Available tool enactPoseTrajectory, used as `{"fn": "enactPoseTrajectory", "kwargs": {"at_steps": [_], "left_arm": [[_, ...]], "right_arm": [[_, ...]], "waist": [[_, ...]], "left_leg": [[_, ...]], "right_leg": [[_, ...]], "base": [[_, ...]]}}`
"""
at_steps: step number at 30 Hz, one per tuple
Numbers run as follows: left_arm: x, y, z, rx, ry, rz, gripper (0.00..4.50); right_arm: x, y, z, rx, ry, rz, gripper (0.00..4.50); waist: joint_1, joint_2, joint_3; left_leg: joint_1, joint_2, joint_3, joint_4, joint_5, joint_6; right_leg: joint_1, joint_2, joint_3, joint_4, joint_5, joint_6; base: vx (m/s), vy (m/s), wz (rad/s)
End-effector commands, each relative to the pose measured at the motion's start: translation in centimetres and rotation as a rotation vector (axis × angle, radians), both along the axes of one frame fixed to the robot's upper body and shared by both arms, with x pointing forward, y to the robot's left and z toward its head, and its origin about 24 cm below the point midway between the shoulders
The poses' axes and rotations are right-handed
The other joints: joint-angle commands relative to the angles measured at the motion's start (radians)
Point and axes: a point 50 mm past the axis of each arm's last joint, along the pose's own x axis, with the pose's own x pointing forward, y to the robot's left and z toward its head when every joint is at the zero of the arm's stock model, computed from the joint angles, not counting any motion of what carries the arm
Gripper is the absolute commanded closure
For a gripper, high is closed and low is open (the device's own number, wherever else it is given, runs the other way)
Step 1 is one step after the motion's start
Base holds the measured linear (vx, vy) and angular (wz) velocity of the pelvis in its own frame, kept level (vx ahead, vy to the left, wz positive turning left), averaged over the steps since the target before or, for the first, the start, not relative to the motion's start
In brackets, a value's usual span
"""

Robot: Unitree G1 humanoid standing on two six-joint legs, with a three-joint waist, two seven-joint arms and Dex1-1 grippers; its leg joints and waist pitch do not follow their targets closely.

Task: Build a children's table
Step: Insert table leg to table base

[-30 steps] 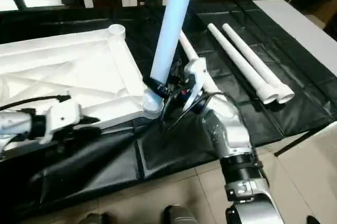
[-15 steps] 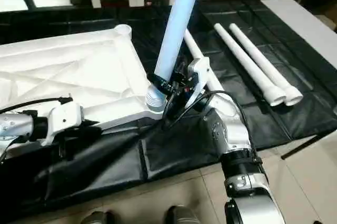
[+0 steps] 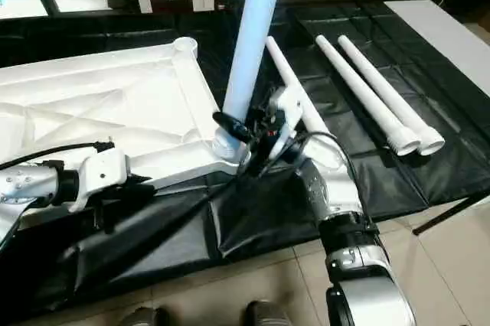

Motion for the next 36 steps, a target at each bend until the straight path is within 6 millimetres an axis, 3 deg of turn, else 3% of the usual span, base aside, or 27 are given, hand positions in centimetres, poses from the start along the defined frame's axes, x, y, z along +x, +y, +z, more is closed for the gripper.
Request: {"fn": "enactPoseTrajectory", "kwargs": {"at_steps": [1,8,17,18,23,27,33,34,36], "left_arm": [[-0.5,-1.3,-1.3,-0.018,0.044,-0.052,4.48],[-0.6,-1.4,-1.3,-0.041,0.054,-0.048,4.48],[-0.6,-1.7,-1.4,-0.088,0.057,-0.046,4.48],[-0.4,-1.9,-1.2,-0.101,0.034,-0.038,3.97],[-0.1,-2.8,-0.2,-0.188,0.035,-0.043,3.64],[0.1,-3.3,0.1,-0.2,0.03,-0.053,3.28],[0.3,-3.5,-0.7,-0.132,0.013,-0.054,2.77],[0.4,-3.3,-0.8,-0.11,0.008,-0.049,2.68],[0.5,-3.2,-1.0,-0.09,0.001,-0.043,2.68]], "right_arm": [[-0.1,-0.6,-0.6,-0.052,0.001,0.017,2.65],[-0.2,-1.8,-1.9,-0.092,0.023,-0.022,2.65],[-0.4,-1.3,-3.3,-0.068,0.046,-0.047,2.65],[-0.4,-1.2,-3.3,-0.06,0.047,-0.05,2.65],[-0.2,-1.4,-3.2,-0.025,0.054,-0.076,2.65],[-0.1,-1.4,-3.1,-0.014,0.051,-0.081,2.65],[0.0,-1.3,-2.9,0.007,0.05,-0.086,2.65],[0.0,-1.2,-2.8,0.013,0.049,-0.086,2.65],[0.1,-1.2,-2.8,0.017,0.049,-0.087,2.65]], "waist": [[-0.007,0.01,-0.079],[-0.009,0.008,-0.075],[-0.014,0.005,-0.074],[-0.014,0.006,-0.072],[-0.012,0.01,-0.078],[-0.018,0.003,-0.081],[-0.022,0.004,-0.084],[-0.021,0.009,-0.084],[-0.023,0.006,-0.085]], "left_leg": [[0.022,0.015,0.001,-0.06,-0.077,0.085],[0.021,0.016,0.0,-0.061,-0.102,0.085],[0.021,0.017,-0.001,-0.063,-0.124,0.084],[0.021,0.017,-0.001,-0.063,-0.129,0.084],[0.022,0.018,-0.001,-0.063,-0.123,0.075],[0.02,0.018,-0.001,-0.063,-0.122,0.087],[0.021,0.02,-0.002,-0.063,-0.134,0.086],[0.02,0.02,-0.003,-0.063,-0.13,0.089],[0.02,0.02,-0.002,-0.062,-0.127,0.088]], "right_leg": [[0.055,-0.039,0.022,-0.048,0.043,-0.308],[0.052,-0.041,0.022,-0.055,-0.019,-0.302],[0.049,-0.041,0.022,-0.06,-0.064,-0.294],[0.048,-0.041,0.022,-0.061,-0.073,-0.293],[0.048,-0.041,0.022,-0.058,-0.054,-0.299],[0.05,-0.04,0.021,-0.057,-0.014,-0.306],[0.05,-0.041,0.02,-0.059,-0.038,-0.304],[0.05,-0.042,0.02,-0.059,-0.032,-0.304],[0.051,-0.042,0.02,-0.058,-0.025,-0.305]], "base": [[0.0,0.0,0.0],[0.0,0.0,0.0],[0.0,0.0,0.0],[0.0,0.0,0.0],[0.0,0.0,0.0],[0.0,0.0,0.0],[0.0,0.0,0.0],[0.0,0.0,0.0],[0.0,0.0,0.0]]}}
